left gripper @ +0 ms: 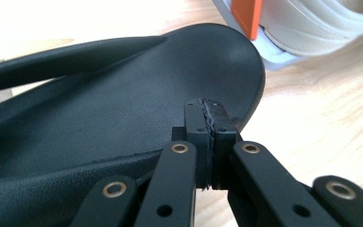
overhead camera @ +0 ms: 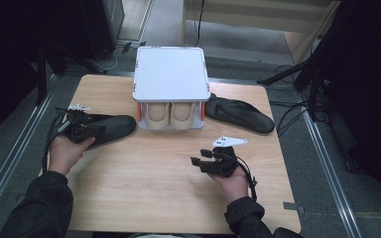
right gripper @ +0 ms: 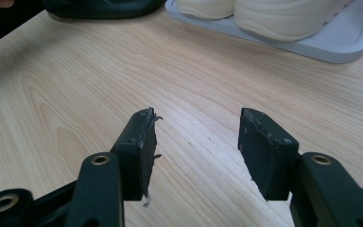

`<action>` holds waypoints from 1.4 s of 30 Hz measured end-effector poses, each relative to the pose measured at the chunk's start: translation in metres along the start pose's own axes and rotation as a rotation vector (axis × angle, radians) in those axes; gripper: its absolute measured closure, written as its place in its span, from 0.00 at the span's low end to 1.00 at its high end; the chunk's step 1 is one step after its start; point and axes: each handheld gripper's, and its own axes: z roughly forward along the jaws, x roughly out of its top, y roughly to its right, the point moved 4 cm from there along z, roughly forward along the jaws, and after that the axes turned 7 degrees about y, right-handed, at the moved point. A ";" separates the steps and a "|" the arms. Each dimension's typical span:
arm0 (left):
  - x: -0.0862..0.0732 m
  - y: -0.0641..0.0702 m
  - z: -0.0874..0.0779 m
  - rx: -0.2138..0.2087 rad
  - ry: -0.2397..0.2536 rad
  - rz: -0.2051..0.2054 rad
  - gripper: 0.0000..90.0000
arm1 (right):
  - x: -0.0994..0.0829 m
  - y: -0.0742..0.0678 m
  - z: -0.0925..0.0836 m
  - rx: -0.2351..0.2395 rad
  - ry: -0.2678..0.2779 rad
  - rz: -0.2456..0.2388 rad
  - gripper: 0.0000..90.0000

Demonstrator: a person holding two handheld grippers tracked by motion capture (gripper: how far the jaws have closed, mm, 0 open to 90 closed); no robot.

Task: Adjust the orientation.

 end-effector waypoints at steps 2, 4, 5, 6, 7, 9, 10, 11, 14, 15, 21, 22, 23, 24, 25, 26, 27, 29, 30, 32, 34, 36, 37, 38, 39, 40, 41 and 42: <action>-0.003 0.002 -0.002 0.000 0.001 -0.002 1.00 | 0.001 -0.001 0.002 0.006 0.005 -0.005 0.53; -0.006 0.004 -0.005 -0.005 -0.003 -0.008 1.00 | 0.002 -0.001 0.004 0.014 0.007 -0.006 0.53; -0.007 0.004 -0.007 -0.009 -0.009 -0.009 0.99 | 0.002 -0.001 0.005 0.014 0.007 -0.008 0.53; -0.009 0.005 -0.008 -0.007 -0.006 -0.009 0.99 | 0.003 -0.002 0.005 0.017 0.008 -0.007 0.53; -0.010 0.006 -0.009 -0.008 -0.011 -0.008 0.99 | 0.003 -0.002 0.006 0.022 0.002 -0.009 0.53; -0.013 0.008 -0.012 -0.007 -0.013 -0.007 1.00 | 0.005 -0.003 0.008 0.024 -0.005 -0.015 0.53; -0.014 0.008 -0.013 -0.009 -0.013 -0.007 1.00 | 0.005 -0.004 0.009 0.028 -0.002 -0.019 0.53; -0.016 0.008 -0.014 -0.008 -0.013 -0.006 1.00 | 0.006 -0.004 0.010 0.030 -0.005 -0.019 0.53; -0.016 0.009 -0.015 -0.005 -0.005 -0.010 1.00 | 0.007 -0.004 0.012 0.036 -0.009 -0.024 0.53; -0.016 0.009 -0.015 -0.003 -0.003 -0.009 1.00 | 0.007 -0.004 0.013 0.037 -0.009 -0.025 0.53; -0.011 0.005 -0.036 0.013 0.036 -0.022 1.00 | 0.009 -0.004 0.014 0.038 -0.007 -0.024 0.53; -0.012 0.004 -0.040 0.025 0.048 -0.026 1.00 | 0.009 -0.003 0.013 0.036 -0.005 -0.025 0.53; -0.013 0.002 -0.044 0.032 0.053 -0.029 1.00 | 0.009 -0.003 0.013 0.037 -0.007 -0.022 0.53; -0.015 0.000 -0.048 0.043 0.058 -0.032 1.00 | 0.009 -0.003 0.012 0.036 -0.007 -0.021 0.53; -0.017 -0.002 -0.052 0.055 0.060 -0.034 1.00 | 0.009 -0.003 0.012 0.035 -0.004 -0.024 0.53; -0.020 -0.005 -0.056 0.061 0.062 -0.041 1.00 | 0.010 -0.003 0.012 0.035 -0.003 -0.022 0.53; -0.023 -0.007 -0.059 0.068 0.066 -0.052 1.00 | 0.010 -0.003 0.012 0.035 -0.002 -0.021 0.53; -0.031 -0.012 -0.063 0.088 0.059 -0.067 1.00 | 0.010 -0.003 0.012 0.036 -0.001 -0.022 0.53; -0.035 -0.016 -0.065 0.101 0.054 -0.072 1.00 | 0.010 -0.003 0.012 0.037 -0.002 -0.022 0.53; -0.044 -0.024 -0.067 0.134 0.049 -0.099 1.00 | 0.011 -0.003 0.013 0.039 0.004 -0.026 0.53; -0.051 -0.030 -0.068 0.140 0.043 -0.129 1.00 | 0.012 -0.002 0.014 0.040 0.001 -0.023 0.53; -0.058 -0.036 -0.068 0.162 0.044 -0.145 1.00 | 0.014 -0.002 0.015 0.043 0.004 -0.025 0.53; -0.060 -0.039 -0.068 0.168 0.046 -0.147 1.00 | 0.014 -0.003 0.016 0.045 0.002 -0.022 0.53; -0.062 -0.042 -0.067 0.175 0.052 -0.151 1.00 | 0.015 -0.003 0.016 0.045 0.004 -0.026 0.53; -0.065 -0.044 -0.067 0.180 0.040 -0.158 1.00 | 0.015 -0.003 0.017 0.049 0.005 -0.026 0.53; -0.067 -0.046 -0.066 0.189 0.037 -0.157 1.00 | 0.015 -0.003 0.018 0.050 0.001 -0.027 0.53; -0.069 -0.047 -0.065 0.187 0.030 -0.165 1.00 | 0.016 -0.003 0.019 0.051 0.002 -0.030 0.53; -0.071 -0.048 -0.064 0.188 0.029 -0.172 1.00 | 0.016 -0.004 0.019 0.056 0.000 -0.030 0.53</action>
